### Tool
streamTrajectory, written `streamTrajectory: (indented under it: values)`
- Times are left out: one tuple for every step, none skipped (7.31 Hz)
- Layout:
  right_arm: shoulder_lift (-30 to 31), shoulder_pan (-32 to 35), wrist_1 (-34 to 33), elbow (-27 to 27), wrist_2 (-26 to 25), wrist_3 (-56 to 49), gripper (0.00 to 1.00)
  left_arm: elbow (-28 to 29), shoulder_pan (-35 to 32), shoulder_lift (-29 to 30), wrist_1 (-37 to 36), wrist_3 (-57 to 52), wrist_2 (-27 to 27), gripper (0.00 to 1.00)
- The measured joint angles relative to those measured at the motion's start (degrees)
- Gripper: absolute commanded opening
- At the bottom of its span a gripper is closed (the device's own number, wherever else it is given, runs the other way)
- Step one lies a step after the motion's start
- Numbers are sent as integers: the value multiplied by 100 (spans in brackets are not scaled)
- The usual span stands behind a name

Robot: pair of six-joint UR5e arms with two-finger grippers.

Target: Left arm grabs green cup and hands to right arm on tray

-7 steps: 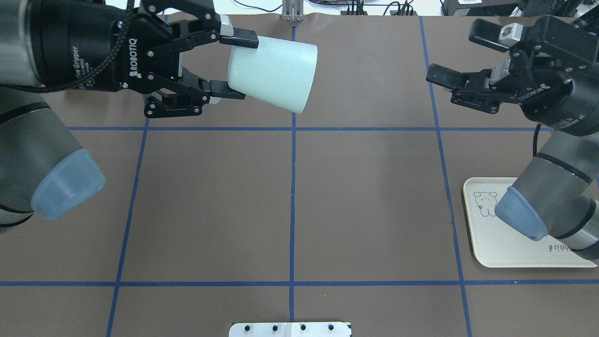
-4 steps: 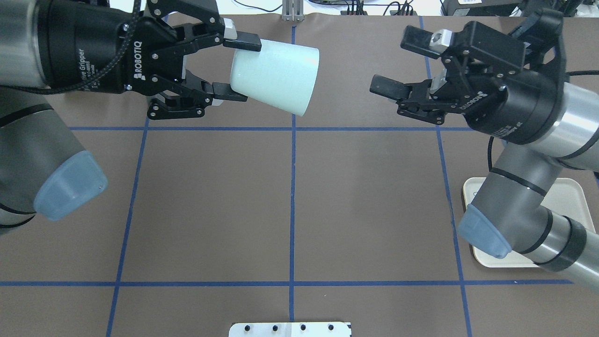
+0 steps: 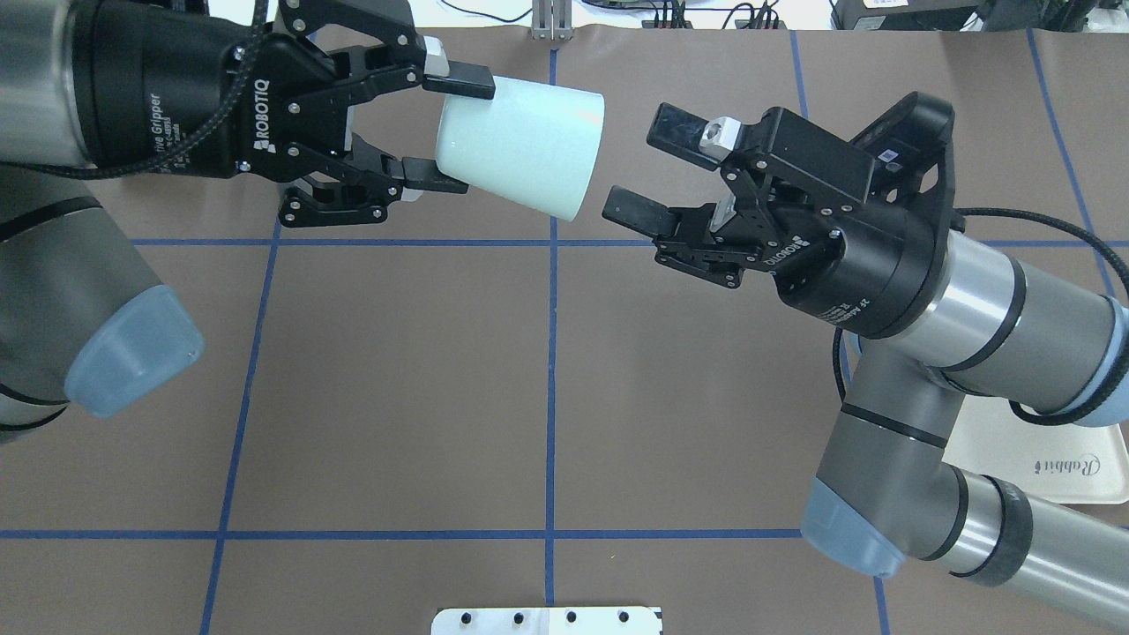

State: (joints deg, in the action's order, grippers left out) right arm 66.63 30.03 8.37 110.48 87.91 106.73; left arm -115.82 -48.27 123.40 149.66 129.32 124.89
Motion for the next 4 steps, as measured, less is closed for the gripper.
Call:
streamTrajectory:
  values:
    - [-48,-49,-1,4,-66,-20,95,3,14,-4,-4,-4,0,0]
    - [-91,-74,-2,8,-125,-27,93,6,34,-11,-5,-8,0,0]
    - [-142,-94,-4,8,-179,-33,89,6,51,-15,-5,-10,1,0]
    - [-175,-102,-6,7,-206,-44,85,6,64,-17,6,-11,3,0]
